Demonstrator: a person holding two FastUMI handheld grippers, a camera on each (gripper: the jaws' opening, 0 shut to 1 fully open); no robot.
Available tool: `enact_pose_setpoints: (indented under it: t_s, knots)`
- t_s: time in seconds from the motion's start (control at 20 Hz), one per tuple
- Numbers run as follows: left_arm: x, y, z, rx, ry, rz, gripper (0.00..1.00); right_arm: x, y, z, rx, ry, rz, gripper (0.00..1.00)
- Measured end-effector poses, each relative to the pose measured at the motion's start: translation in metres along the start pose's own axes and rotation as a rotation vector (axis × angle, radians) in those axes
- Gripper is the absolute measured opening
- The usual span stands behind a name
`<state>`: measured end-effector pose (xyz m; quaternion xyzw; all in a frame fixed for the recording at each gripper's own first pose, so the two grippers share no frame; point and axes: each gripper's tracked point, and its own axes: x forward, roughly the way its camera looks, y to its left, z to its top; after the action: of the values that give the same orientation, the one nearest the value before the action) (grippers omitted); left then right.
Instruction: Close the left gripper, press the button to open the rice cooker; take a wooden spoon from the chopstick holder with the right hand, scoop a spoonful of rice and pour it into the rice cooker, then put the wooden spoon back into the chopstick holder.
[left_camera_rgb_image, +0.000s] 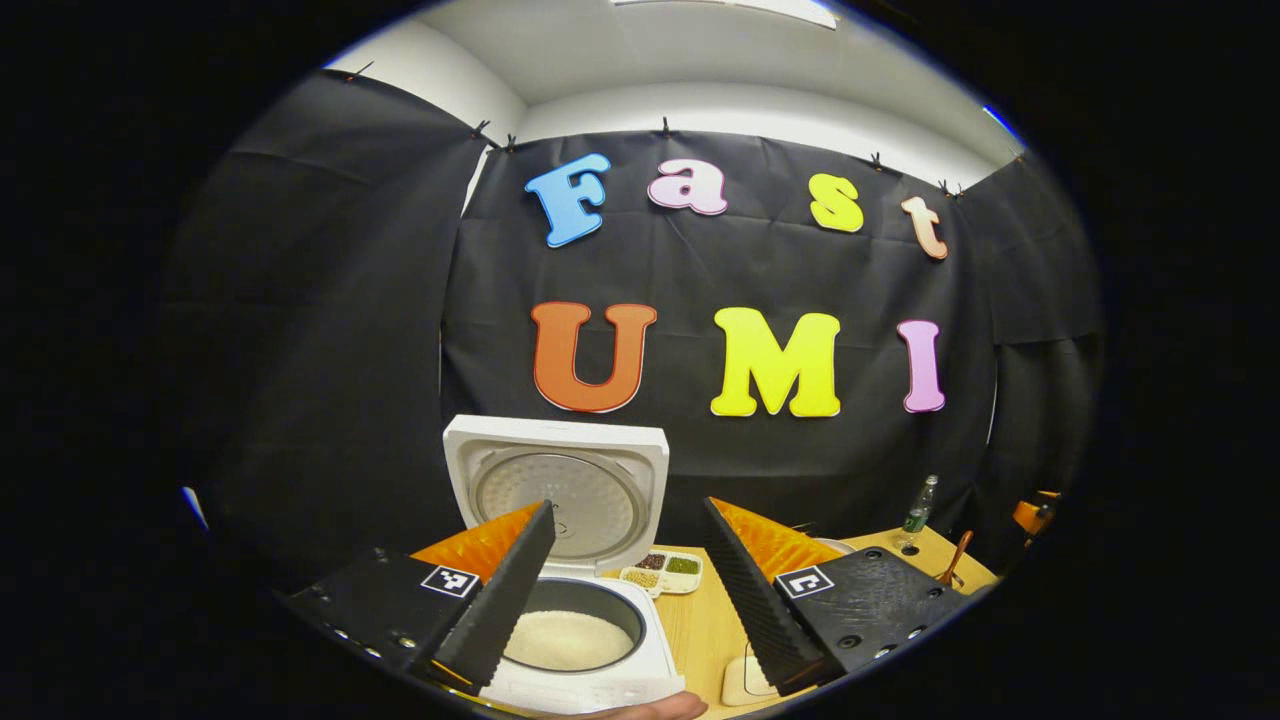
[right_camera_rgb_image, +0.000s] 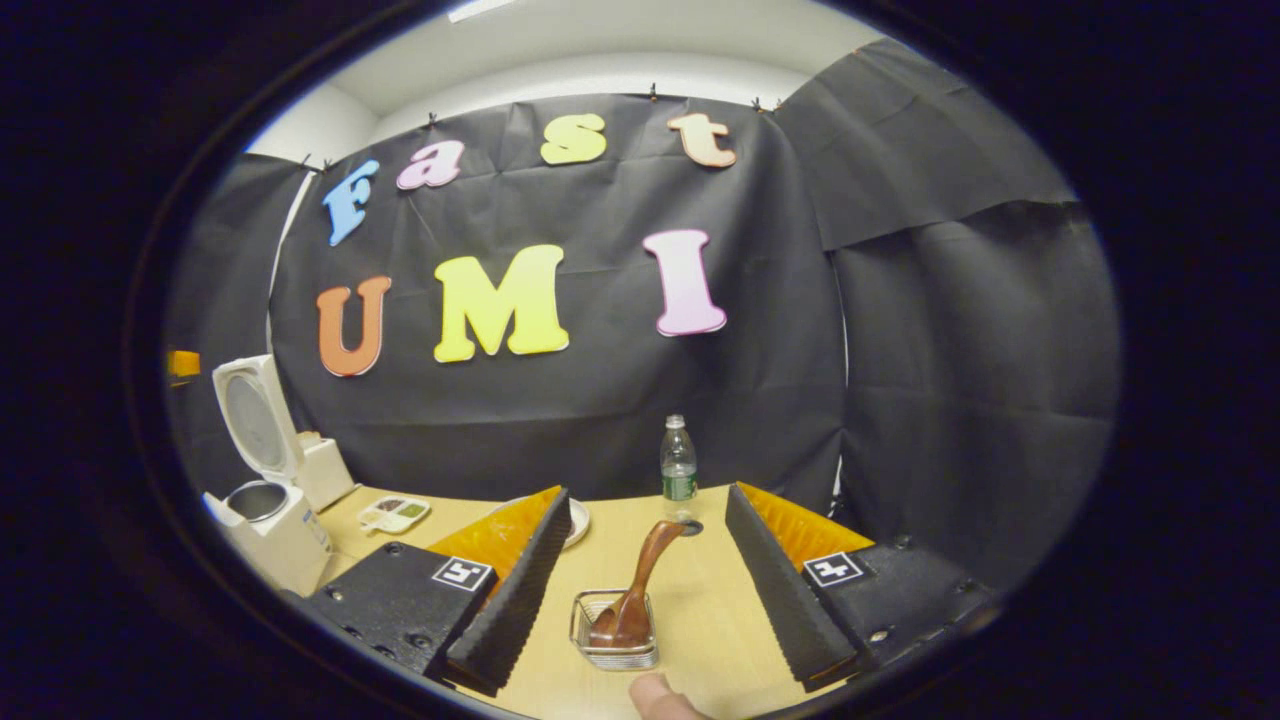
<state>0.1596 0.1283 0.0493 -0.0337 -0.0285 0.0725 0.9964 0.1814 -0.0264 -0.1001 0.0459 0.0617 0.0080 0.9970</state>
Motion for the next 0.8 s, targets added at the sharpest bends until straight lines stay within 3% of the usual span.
enact_pose_setpoints:
  t_s: [0.3, 0.45, 0.65, 0.8]
  knots:
    - [0.044, 0.034, 0.036, 0.053, -0.006, 0.049, 0.92, -0.052, 0.040, 0.012, -0.081, -0.052, 0.079, 0.98]
    - [0.074, 0.040, 0.046, 0.081, -0.020, 0.031, 0.92, -0.062, 0.055, 0.014, -0.106, -0.061, 0.115, 0.98]
    - [0.121, 0.060, 0.058, 0.054, -0.056, 0.043, 0.94, -0.078, 0.064, 0.007, -0.066, -0.034, 0.122, 0.98]
    - [0.151, 0.067, 0.060, 0.029, -0.083, 0.038, 0.94, -0.088, 0.058, 0.005, -0.092, -0.035, 0.080, 0.98]
